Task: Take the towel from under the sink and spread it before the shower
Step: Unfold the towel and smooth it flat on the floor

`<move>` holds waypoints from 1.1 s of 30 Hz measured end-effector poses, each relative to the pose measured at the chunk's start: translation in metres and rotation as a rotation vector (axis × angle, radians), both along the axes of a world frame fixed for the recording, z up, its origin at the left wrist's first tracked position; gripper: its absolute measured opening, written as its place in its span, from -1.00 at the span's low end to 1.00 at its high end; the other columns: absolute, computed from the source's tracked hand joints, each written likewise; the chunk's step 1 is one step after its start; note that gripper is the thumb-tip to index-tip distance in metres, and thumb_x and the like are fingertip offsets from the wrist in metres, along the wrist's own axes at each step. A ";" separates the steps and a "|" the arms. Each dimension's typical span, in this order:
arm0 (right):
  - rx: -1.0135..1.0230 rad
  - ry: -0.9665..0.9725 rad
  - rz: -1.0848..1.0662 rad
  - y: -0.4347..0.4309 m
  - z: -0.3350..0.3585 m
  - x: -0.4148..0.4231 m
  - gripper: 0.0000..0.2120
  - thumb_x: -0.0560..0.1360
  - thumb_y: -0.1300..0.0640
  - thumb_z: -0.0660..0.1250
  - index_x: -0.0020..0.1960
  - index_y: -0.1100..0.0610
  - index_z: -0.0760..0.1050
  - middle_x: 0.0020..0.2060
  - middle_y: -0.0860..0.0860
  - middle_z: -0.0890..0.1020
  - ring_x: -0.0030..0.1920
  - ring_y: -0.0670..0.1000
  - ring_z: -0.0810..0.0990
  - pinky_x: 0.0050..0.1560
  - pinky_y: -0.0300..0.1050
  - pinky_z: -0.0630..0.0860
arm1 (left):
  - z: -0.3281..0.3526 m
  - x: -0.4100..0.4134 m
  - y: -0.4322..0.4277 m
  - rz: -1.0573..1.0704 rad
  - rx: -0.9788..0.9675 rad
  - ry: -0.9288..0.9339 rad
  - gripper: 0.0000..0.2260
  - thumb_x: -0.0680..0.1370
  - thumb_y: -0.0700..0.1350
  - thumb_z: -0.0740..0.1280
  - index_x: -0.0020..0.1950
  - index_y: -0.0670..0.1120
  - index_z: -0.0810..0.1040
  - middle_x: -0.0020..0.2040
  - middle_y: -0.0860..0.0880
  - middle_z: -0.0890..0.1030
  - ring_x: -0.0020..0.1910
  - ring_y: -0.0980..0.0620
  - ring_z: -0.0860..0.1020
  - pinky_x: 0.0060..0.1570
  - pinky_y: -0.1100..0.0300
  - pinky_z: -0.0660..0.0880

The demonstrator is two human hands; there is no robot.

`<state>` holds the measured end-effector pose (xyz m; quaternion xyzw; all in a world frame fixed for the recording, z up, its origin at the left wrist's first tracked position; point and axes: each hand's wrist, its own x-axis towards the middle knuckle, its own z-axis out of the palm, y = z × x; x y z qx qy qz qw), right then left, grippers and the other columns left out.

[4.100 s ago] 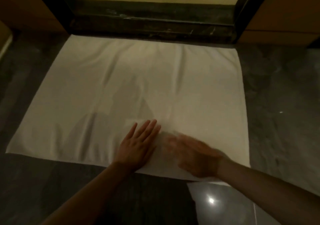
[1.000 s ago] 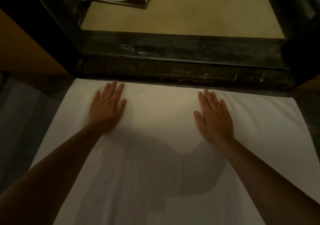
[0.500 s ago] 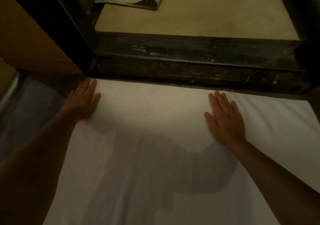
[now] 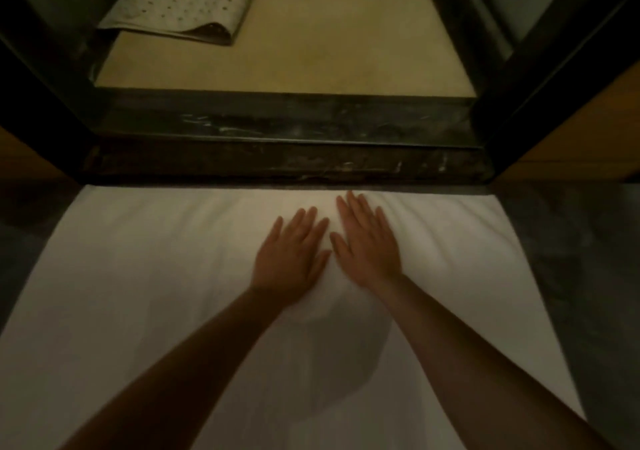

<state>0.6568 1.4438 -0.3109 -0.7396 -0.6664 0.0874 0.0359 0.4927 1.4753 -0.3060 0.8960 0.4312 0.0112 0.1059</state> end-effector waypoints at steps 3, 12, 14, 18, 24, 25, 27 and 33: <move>-0.008 0.002 0.038 -0.001 0.000 0.007 -0.46 0.62 -0.07 -0.09 0.55 0.02 -0.12 0.55 -0.02 -0.08 0.53 -0.06 -0.18 0.50 -0.06 -0.23 | -0.007 0.025 0.001 0.044 0.033 0.081 -0.46 0.58 0.21 -0.19 0.54 0.08 -0.03 0.56 0.00 -0.01 0.53 0.02 -0.06 0.45 0.00 -0.19; 0.002 -0.011 -0.065 -0.029 -0.006 0.117 -0.42 0.59 -0.16 -0.10 0.55 -0.01 -0.13 0.55 -0.01 -0.04 0.53 -0.05 -0.13 0.49 -0.05 -0.18 | -0.013 0.023 0.003 0.024 0.069 0.055 -0.43 0.55 0.24 -0.24 0.55 0.11 -0.05 0.56 0.00 0.02 0.53 0.01 -0.03 0.47 -0.02 -0.10; 0.013 -0.008 -0.119 -0.034 -0.007 0.142 -0.42 0.59 -0.16 -0.12 0.55 0.01 -0.13 0.55 0.01 -0.04 0.53 -0.04 -0.14 0.49 -0.04 -0.17 | -0.012 0.023 0.002 0.022 0.073 0.042 -0.43 0.55 0.24 -0.24 0.55 0.10 -0.06 0.56 -0.01 0.01 0.53 0.00 -0.04 0.48 -0.04 -0.09; 0.017 -0.011 -0.236 -0.041 -0.010 0.177 -0.39 0.59 -0.17 -0.15 0.55 0.06 -0.16 0.55 0.05 -0.07 0.53 -0.02 -0.16 0.49 -0.04 -0.18 | -0.012 0.023 0.003 0.021 0.088 0.057 -0.44 0.55 0.24 -0.24 0.53 0.11 -0.10 0.56 -0.01 0.01 0.53 0.01 -0.05 0.47 -0.02 -0.10; -0.007 -0.030 -0.191 -0.046 -0.005 0.213 -0.37 0.60 -0.19 -0.13 0.55 0.10 -0.13 0.55 0.08 -0.05 0.53 0.02 -0.13 0.50 -0.03 -0.16 | -0.011 0.025 0.002 0.028 0.067 0.037 -0.44 0.55 0.24 -0.20 0.53 0.11 -0.06 0.55 -0.01 0.02 0.52 0.02 -0.06 0.47 -0.03 -0.10; -0.009 -0.025 -0.180 -0.047 -0.004 0.217 -0.37 0.60 -0.19 -0.12 0.55 0.10 -0.12 0.55 0.07 -0.05 0.53 0.01 -0.13 0.48 -0.05 -0.18 | -0.012 0.025 0.003 0.031 0.065 0.038 -0.44 0.55 0.24 -0.20 0.53 0.12 -0.06 0.55 0.00 0.01 0.52 0.03 -0.06 0.47 -0.03 -0.10; -0.016 -0.023 -0.185 -0.048 -0.004 0.223 -0.37 0.59 -0.19 -0.11 0.55 0.09 -0.13 0.55 0.05 -0.05 0.53 -0.01 -0.14 0.45 -0.08 -0.21 | -0.013 0.025 0.003 0.031 0.066 0.042 -0.45 0.55 0.24 -0.19 0.53 0.12 -0.07 0.55 0.00 0.01 0.52 0.03 -0.06 0.47 -0.04 -0.09; -0.103 -0.051 -0.184 -0.045 -0.001 0.226 -0.38 0.61 -0.16 -0.11 0.55 0.12 -0.17 0.55 0.08 -0.10 0.53 0.02 -0.16 0.45 -0.07 -0.24 | -0.012 0.026 0.003 0.029 0.071 0.035 -0.46 0.57 0.22 -0.17 0.54 0.11 -0.04 0.55 -0.01 0.02 0.52 0.01 -0.04 0.47 -0.06 -0.06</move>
